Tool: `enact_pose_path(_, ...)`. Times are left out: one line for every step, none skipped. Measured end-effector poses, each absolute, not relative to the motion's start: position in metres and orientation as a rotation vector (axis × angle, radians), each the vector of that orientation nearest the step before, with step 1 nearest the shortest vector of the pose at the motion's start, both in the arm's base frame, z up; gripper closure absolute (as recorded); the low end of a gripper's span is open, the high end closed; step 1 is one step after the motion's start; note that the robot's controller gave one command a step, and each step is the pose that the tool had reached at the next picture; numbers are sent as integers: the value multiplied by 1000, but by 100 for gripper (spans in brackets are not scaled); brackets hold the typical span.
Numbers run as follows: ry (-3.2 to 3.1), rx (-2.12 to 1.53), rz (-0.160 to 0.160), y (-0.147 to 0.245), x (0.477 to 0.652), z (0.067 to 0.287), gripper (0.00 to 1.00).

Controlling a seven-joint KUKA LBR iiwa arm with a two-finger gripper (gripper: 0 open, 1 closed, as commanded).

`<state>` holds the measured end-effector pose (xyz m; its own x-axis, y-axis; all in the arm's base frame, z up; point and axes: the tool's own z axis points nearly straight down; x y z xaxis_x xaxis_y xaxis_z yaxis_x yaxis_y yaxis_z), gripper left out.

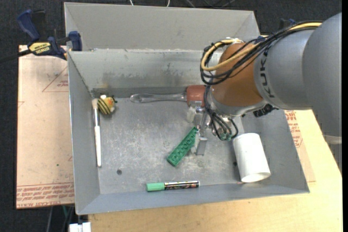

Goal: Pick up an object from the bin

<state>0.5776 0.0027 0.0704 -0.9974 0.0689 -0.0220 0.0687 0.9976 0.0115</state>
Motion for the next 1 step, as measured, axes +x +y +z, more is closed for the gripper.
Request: enact_pose_path(3119, -2, 14, 2, 564, 70, 0)
